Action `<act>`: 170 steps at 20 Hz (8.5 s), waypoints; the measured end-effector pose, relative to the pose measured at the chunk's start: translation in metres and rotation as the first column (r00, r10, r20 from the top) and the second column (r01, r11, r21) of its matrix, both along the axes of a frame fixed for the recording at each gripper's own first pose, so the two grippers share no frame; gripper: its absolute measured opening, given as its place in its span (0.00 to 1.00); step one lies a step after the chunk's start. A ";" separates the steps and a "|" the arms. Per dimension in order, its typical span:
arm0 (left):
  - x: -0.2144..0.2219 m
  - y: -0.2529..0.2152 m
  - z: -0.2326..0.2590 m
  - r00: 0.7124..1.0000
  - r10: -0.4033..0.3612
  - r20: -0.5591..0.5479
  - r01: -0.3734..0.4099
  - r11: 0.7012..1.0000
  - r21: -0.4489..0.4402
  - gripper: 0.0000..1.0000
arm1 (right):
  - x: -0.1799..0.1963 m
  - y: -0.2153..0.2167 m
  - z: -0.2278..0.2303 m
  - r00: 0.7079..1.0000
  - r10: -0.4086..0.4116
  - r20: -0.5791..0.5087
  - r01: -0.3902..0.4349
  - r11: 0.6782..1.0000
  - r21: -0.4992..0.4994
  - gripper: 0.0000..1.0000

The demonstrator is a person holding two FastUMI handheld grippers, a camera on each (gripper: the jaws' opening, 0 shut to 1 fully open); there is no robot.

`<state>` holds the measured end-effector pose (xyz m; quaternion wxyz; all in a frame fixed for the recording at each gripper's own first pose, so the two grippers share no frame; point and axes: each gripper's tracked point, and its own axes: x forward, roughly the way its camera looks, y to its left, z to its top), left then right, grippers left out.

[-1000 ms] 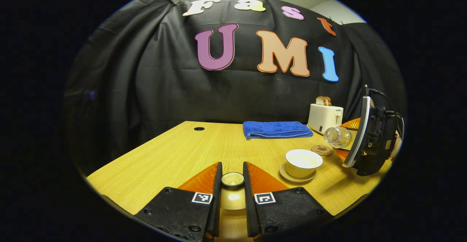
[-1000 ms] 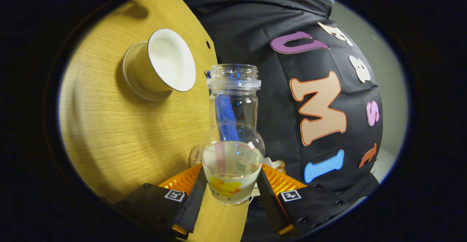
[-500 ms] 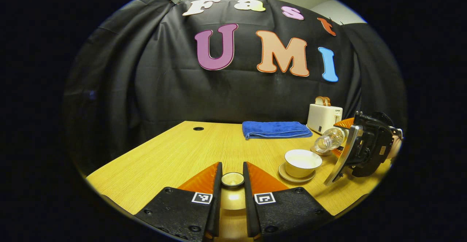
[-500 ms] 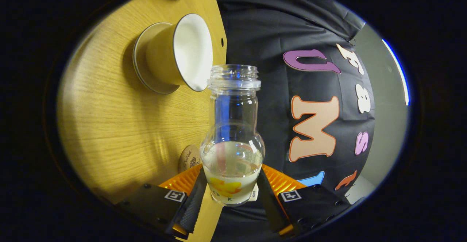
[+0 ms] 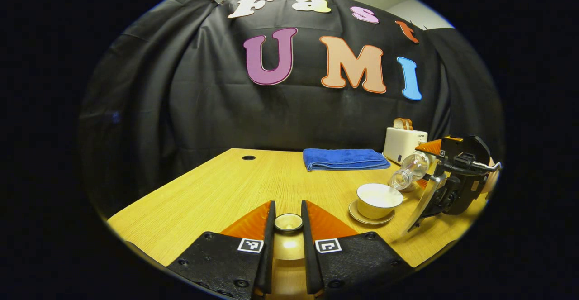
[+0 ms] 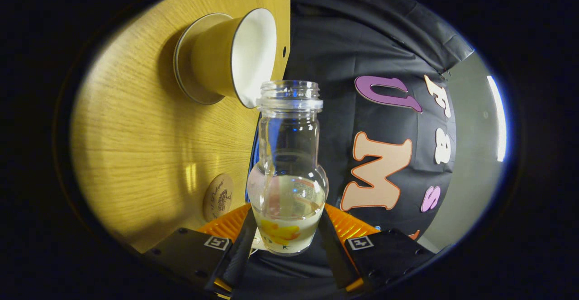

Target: Open the teacup lid with one hand, grasp the water bottle and pour water into the teacup with the other hand; after pouring, place the water bottle on the coaster and then close the teacup lid.

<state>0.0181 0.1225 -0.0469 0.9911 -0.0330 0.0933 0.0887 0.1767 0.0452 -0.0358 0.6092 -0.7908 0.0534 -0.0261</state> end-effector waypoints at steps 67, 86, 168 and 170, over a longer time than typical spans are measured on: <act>0.000 -0.002 -0.001 1.000 -0.009 -0.010 0.009 1.000 -0.004 0.27 | 0.004 -0.032 0.020 0.982 -0.041 -0.186 0.186 0.419 0.889 0.80; 0.001 0.001 -0.009 1.000 -0.003 -0.031 0.003 1.000 -0.007 0.27 | 0.033 -0.056 -0.029 0.968 -0.043 -0.247 0.244 -0.079 0.967 0.79; 0.104 -0.145 -0.012 0.961 -0.261 -0.088 0.264 0.964 0.024 0.50 | -0.102 -0.101 0.029 0.990 -0.125 0.065 -0.088 -0.195 0.977 0.94; 0.100 -0.138 -0.004 0.969 -0.240 -0.054 0.242 0.970 0.023 0.66 | -0.102 -0.101 0.029 0.990 -0.126 0.065 -0.089 -0.195 0.977 0.94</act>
